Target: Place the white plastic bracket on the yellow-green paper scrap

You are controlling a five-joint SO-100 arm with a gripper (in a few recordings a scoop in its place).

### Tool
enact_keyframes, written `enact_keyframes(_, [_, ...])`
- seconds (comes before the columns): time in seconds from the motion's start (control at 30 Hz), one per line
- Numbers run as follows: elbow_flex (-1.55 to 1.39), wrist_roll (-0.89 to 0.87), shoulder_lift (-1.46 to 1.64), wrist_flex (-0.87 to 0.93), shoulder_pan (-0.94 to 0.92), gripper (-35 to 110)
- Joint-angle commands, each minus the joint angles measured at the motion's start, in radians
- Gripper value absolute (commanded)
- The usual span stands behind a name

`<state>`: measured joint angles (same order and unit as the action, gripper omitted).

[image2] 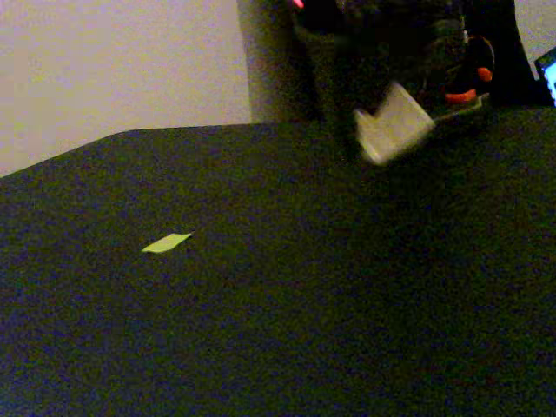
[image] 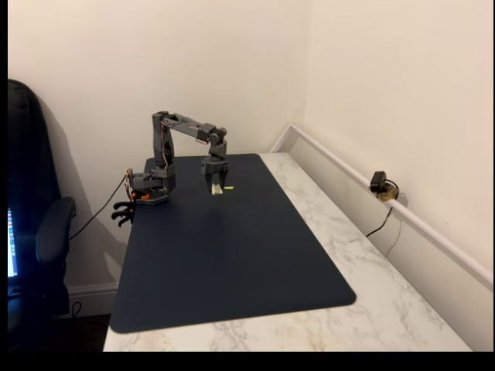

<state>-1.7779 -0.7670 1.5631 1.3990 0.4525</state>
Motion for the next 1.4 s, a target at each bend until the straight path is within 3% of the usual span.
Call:
enact_keyframes(0.0, [0.091, 0.032, 0.092, 0.054, -0.081, 0])
enact_keyframes(0.43, [0.193, 0.14, -0.086, -0.003, -0.465, 0])
enact_keyframes(1.2, [0.322, 0.227, -0.37, -0.089, -0.601, 1])
enact_keyframes(1.3, [0.33, 0.256, -0.373, -0.074, -0.6, 25])
enact_keyframes(1.37, [0.328, 0.267, -0.364, -0.064, -0.595, 31])
